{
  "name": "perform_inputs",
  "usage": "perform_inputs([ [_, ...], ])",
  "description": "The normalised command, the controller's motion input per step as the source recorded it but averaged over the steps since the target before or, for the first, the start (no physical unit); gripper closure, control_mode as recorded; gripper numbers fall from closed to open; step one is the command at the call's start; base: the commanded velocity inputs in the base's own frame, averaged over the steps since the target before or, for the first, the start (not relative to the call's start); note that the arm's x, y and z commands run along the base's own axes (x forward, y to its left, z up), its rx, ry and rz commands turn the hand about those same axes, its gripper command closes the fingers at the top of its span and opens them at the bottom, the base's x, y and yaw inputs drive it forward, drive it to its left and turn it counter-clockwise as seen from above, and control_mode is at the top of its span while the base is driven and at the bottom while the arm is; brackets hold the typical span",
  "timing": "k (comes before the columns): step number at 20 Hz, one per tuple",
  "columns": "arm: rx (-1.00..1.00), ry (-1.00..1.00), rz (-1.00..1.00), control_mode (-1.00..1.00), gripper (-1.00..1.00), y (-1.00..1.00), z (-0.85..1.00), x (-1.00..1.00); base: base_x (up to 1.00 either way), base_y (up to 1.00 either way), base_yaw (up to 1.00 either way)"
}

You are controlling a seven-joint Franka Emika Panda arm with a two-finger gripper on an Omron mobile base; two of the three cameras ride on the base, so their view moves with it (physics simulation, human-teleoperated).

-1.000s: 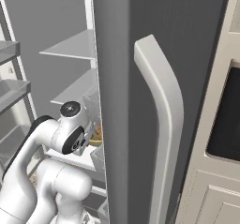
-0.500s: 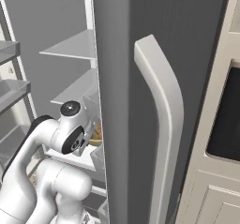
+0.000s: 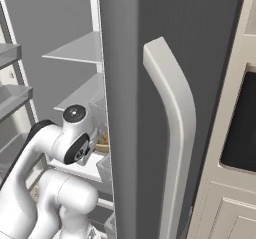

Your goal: Pick the chicken drumstick and onion from their plates and place them in the bowl. Then put the bowl in the fridge.

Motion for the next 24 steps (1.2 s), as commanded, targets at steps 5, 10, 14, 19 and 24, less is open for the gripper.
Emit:
perform_inputs([
  [5,0.01,-0.02,-0.11,-1.00,1.00,-0.02,0.34,-0.29,0.00,0.00,0.00],
  [10,0.00,-0.02,-0.03,-1.00,1.00,-0.01,0.36,-0.20,0.00,0.00,0.00],
  [14,0.00,-0.30,0.16,-1.00,1.00,-0.04,0.17,0.00,0.00,0.00,0.00],
  [19,0.00,-0.36,0.15,-1.00,1.00,-0.06,0.14,0.09,0.00,0.00,0.00],
  [24,-0.10,-0.06,0.00,-1.00,1.00,0.00,0.17,0.29,0.00,0.00,0.00],
])
